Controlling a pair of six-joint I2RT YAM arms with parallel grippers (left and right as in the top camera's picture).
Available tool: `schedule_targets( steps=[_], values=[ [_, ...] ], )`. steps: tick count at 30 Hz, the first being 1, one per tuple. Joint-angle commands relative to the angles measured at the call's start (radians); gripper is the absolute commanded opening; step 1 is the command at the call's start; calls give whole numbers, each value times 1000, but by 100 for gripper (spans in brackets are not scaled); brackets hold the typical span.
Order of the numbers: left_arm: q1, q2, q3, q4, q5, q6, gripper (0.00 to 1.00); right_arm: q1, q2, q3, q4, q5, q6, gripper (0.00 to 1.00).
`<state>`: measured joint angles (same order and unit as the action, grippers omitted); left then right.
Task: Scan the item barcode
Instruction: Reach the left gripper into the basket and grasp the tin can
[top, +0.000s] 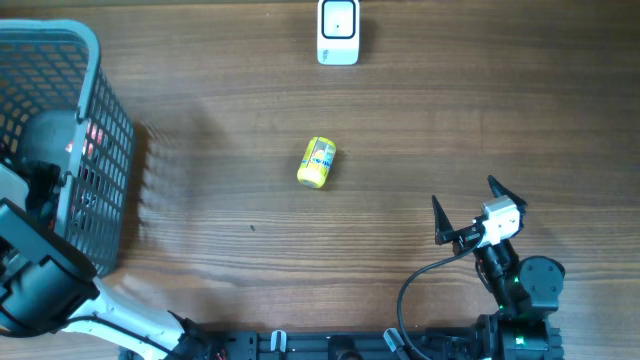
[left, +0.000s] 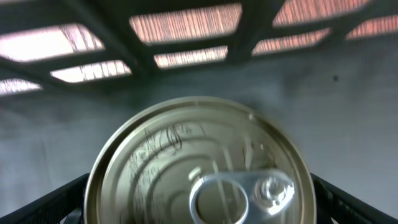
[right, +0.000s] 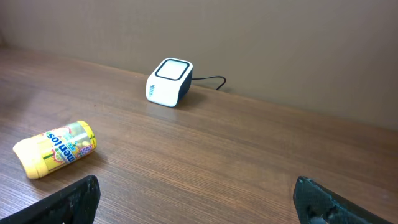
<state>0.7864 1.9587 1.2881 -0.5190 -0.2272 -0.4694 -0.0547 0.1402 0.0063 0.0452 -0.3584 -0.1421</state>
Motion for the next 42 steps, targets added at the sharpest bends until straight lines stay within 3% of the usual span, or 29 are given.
schedule_targets(
  steps=[1, 4, 9, 18, 25, 31, 34, 42],
  values=[
    [4, 18, -28, 16, -1, -7, 99, 4, 2, -1, 0, -2, 11, 100],
    [4, 18, -28, 19, -1, -9, 76, 4, 2, -1, -2, -2, 11, 99],
    [4, 18, -28, 22, 2, -10, 75, 4, 2, -1, -2, -2, 11, 100],
    [4, 10, -27, 10, 74, -10, 59, 4, 2, -1, -6, 21, 11, 100],
    [1, -74, -27, -3, 111, -10, 61, 4, 2, -1, -5, 21, 11, 100],
    [1, -224, -26, -2, 261, -13, 62, 4, 2, -1, -5, 21, 11, 100],
    [1, -307, -26, 15, 382, -19, 62, 4, 2, -1, -2, 20, 11, 100],
    [1, -475, -26, 75, 755, -174, 62, 4, 2, -1, 7, 20, 11, 100]
  ],
)
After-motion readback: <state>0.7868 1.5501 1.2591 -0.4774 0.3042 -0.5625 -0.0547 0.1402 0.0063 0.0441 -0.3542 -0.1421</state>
